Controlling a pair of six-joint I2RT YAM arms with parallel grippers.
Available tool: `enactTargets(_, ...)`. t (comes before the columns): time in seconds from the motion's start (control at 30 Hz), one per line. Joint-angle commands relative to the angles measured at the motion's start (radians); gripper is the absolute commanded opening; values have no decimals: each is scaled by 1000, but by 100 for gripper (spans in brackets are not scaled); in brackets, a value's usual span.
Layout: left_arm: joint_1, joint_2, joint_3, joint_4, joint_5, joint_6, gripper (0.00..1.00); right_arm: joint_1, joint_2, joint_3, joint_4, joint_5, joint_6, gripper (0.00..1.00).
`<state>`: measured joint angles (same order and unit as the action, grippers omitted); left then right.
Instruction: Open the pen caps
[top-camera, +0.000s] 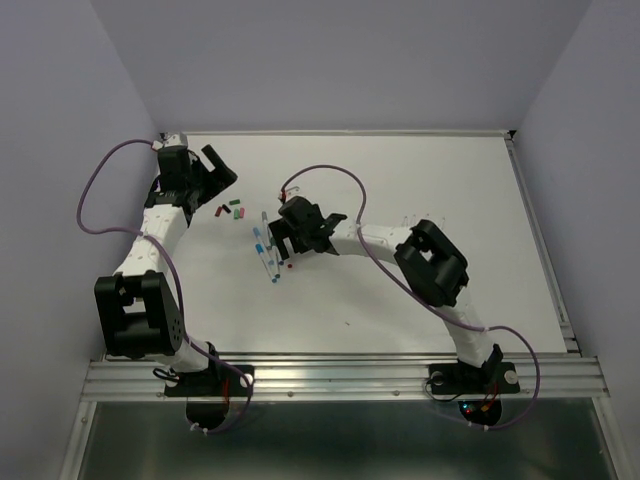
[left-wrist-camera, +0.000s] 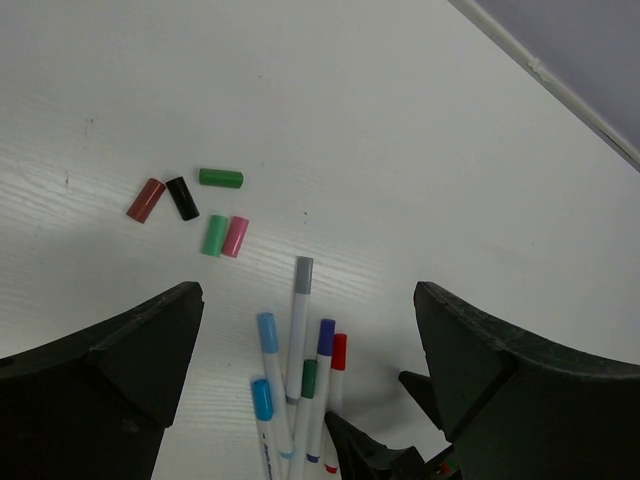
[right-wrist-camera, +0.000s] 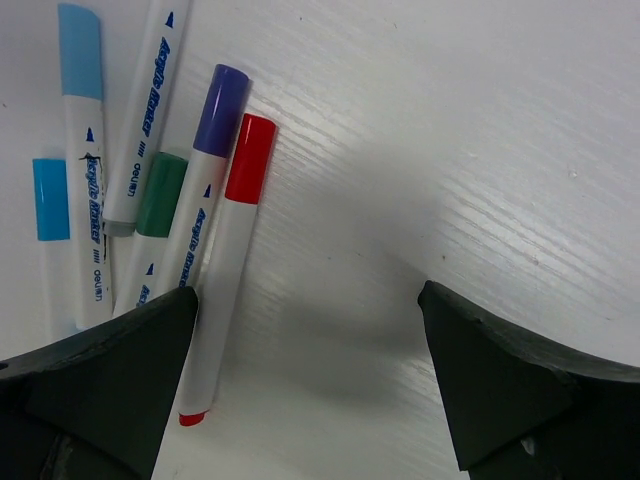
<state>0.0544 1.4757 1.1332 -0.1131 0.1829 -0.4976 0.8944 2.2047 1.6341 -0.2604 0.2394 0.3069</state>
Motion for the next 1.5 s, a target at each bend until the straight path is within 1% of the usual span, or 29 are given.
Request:
enactTargets(0.0, 4, -48, -12, 23, 1, 16, 99, 24, 32, 40, -79, 123, 0, 100)
enactTargets(0.07, 4, -49, -10, 23, 3, 16, 99, 24, 26, 21, -86, 143, 9, 100)
enactTargets(0.23, 4, -52, -12, 24, 6, 14, 99, 24, -32, -57, -85, 159, 41, 81)
enactTargets(0.3, 4, -52, -13, 24, 7, 14, 99, 24, -46, -95, -83, 167, 55, 81)
enactTargets(0.33, 4, -52, -13, 24, 9, 14, 99, 24, -51, -108, -85, 175, 58, 74)
enactTargets(0.4, 4, -54, -13, 24, 10, 14, 99, 24, -68, -132, -83, 196, 66, 66)
enactTargets(0.43, 4, -55, -13, 24, 10, 14, 99, 24, -69, -151, -85, 202, 66, 55)
enactTargets(0.47, 4, -55, -13, 26, 10, 14, 99, 24, -72, -157, -86, 207, 63, 51)
enactTargets(0.57, 4, -57, -15, 29, 13, 13, 99, 24, -68, -166, -83, 215, 54, 45)
enactTargets(0.67, 4, -57, -13, 29, 21, 14, 99, 24, -63, -160, -59, 187, 15, 42)
enactTargets(0.7, 4, -57, -13, 29, 21, 16, 99, 24, -60, -158, -48, 173, -8, 38)
enactTargets(0.73, 4, -57, -13, 29, 24, 16, 99, 24, -60, -154, -33, 157, -24, 29)
enactTargets(0.8, 4, -60, -13, 29, 24, 19, 99, 24, -60, -145, -13, 130, -54, 23)
enactTargets(0.83, 4, -61, -16, 29, 24, 19, 99, 24, -60, -143, -11, 120, -63, 14)
enactTargets(0.87, 4, -63, -15, 29, 24, 19, 99, 24, -60, -138, -11, 117, -65, 9)
enactTargets(0.9, 4, -63, -18, 32, 29, 19, 99, 15, -71, -138, -4, 113, -65, 1)
enactTargets(1.0, 4, -57, -24, 50, 101, 24, 99, -11, -106, -161, 24, 89, -55, 1)
enactTargets(1.1, -1, -48, -30, 78, 159, 27, 99, -25, -206, -216, 82, 75, -42, 1)
enactTargets(1.17, -19, -45, -39, 108, 228, 19, 99, -58, -276, -308, 179, 29, -35, 1)
enactTargets(1.2, -27, -40, -49, 140, 280, 13, 99, -84, -345, -368, 238, -20, -22, 1)
enactTargets(1.23, -39, -35, -50, 154, 280, 13, 99, -84, -377, -369, 257, -49, -14, 1)
enactTargets(1.27, -48, -31, -50, 176, 314, 5, 99, -115, -407, -419, 295, -76, -6, 1)
enactTargets(1.3, -97, -19, -44, 184, 323, 4, 99, -129, -456, -439, 331, -133, 12, 1)
enactTargets(1.37, -137, 4, -23, 193, 326, -1, 99, -162, -500, -495, 366, -175, 23, 1)
enactTargets(1.4, -181, 14, -15, 197, 337, -2, 99, -163, -540, -514, 398, -208, 27, 1)
enactTargets(1.47, -220, 43, 11, 216, 354, -12, 99, -187, -569, -543, 414, -227, 34, 1)
